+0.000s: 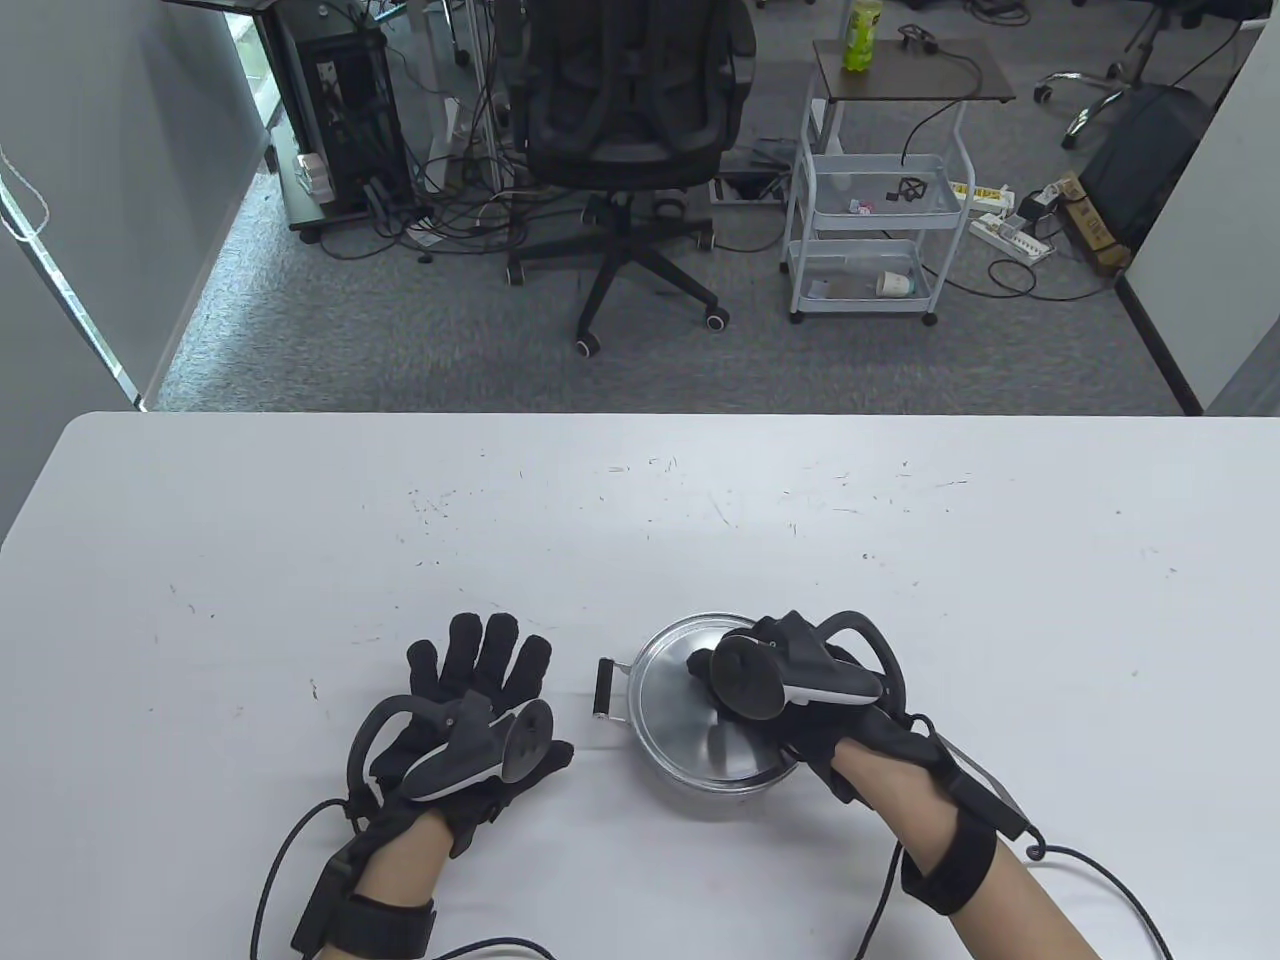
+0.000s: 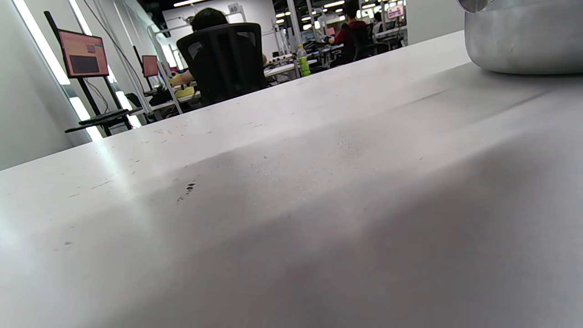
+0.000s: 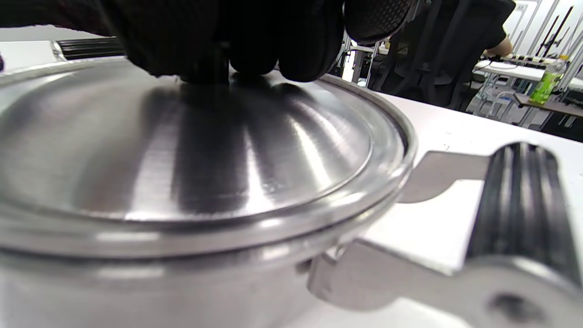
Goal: Cover the pot
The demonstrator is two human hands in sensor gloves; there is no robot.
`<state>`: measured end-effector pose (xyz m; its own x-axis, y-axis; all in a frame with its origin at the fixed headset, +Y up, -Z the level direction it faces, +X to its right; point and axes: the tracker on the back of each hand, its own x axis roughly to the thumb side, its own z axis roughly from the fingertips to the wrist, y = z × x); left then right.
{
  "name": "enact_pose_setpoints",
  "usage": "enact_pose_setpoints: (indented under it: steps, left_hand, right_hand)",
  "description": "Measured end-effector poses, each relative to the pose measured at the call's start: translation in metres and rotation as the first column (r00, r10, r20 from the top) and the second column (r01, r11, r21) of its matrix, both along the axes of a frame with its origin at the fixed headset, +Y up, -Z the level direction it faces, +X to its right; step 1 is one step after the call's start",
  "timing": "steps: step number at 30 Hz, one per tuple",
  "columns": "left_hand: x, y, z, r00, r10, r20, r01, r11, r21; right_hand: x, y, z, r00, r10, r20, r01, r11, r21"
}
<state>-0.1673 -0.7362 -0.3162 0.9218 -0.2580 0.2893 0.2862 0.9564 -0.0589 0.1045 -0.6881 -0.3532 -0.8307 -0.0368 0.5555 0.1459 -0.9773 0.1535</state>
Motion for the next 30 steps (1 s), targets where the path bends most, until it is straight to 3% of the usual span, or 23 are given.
enact_pose_setpoints:
  steps: [7, 14, 20, 30]
  left_hand:
    - [0.0, 0.0, 0.0, 1.0, -0.003, 0.0, 0.003, 1.0, -0.002]
    - [0.0, -0.001, -0.001, 1.0, 0.007, 0.003, -0.007, 1.0, 0.013]
    - [-0.001, -0.003, -0.002, 1.0, 0.01, -0.001, -0.01, 1.0, 0.015]
    - [-0.004, -0.009, -0.002, 1.0, 0.008, 0.012, -0.008, 1.0, 0.014]
  right_hand:
    - [0.022, 0.008, 0.001, 0.996, -0.076, 0.044, 0.076, 0.997, -0.009]
    - [0.108, 0.01, 0.002, 0.949, -0.199, 0.244, 0.203, 0.979, 0.009]
    - [0.176, -0.014, 0.005, 0.897, -0.222, 0.383, 0.247, 0.969, -0.016]
    - [0.216, -0.068, 0.018, 0.875, -0.167, 0.454, 0.211, 0.976, -0.048]
